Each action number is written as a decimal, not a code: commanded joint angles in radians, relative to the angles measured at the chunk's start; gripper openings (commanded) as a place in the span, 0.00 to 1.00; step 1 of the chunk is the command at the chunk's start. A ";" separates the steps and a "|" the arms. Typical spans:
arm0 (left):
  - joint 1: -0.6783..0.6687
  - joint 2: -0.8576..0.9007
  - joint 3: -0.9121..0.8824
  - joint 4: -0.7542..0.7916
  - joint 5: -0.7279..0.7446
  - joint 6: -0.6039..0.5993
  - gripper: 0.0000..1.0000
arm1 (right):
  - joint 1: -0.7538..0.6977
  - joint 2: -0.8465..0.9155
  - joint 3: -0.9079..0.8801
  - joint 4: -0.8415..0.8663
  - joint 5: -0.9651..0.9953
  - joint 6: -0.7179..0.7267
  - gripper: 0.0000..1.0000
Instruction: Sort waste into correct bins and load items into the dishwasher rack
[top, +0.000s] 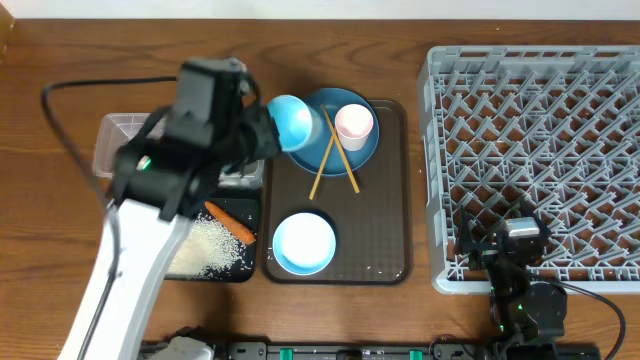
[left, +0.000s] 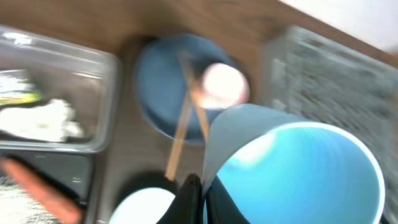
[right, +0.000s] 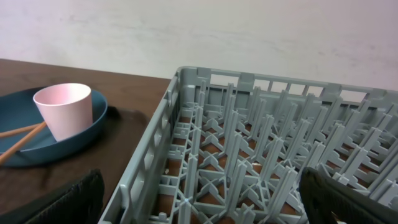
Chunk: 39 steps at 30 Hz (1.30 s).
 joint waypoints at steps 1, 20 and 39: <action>-0.002 -0.060 0.013 -0.015 0.296 0.142 0.06 | 0.006 -0.005 -0.001 -0.004 0.000 -0.013 0.99; -0.001 -0.051 0.013 0.052 0.757 0.079 0.06 | 0.006 -0.005 -0.001 -0.001 -0.037 0.078 0.99; 0.085 0.098 0.013 0.145 1.011 0.063 0.06 | 0.006 -0.003 0.173 -0.026 -0.681 0.686 0.99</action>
